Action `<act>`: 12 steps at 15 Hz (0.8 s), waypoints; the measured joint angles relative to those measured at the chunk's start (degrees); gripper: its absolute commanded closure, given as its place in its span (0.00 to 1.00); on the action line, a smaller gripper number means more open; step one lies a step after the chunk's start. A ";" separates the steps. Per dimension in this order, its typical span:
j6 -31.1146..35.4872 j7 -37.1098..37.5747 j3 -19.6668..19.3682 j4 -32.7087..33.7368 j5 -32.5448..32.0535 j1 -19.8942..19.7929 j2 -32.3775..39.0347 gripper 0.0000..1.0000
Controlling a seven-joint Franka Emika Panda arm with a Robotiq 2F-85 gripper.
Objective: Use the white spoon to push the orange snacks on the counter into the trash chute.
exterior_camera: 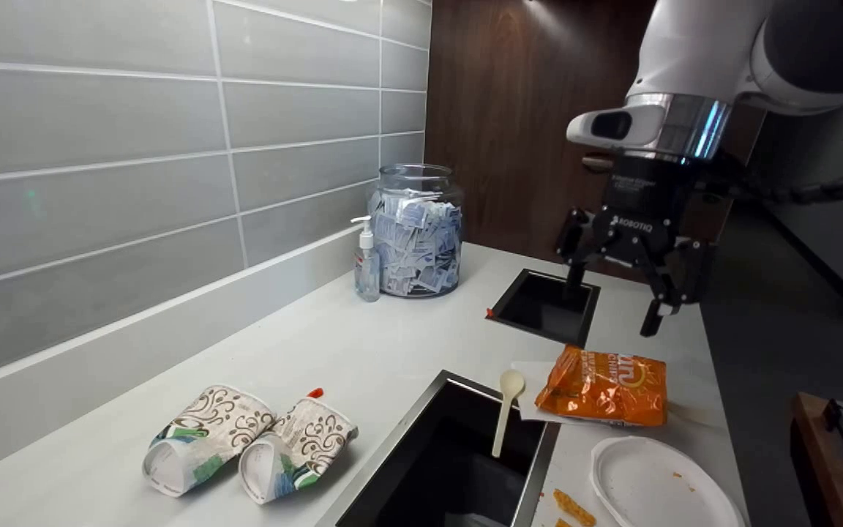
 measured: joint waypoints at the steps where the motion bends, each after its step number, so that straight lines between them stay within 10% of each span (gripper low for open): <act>1: 2.42 -2.37 0.73 -0.21 1.08 0.61 2.07 0.00; 12: 17.12 -24.10 8.67 1.92 14.83 -0.01 19.46 0.00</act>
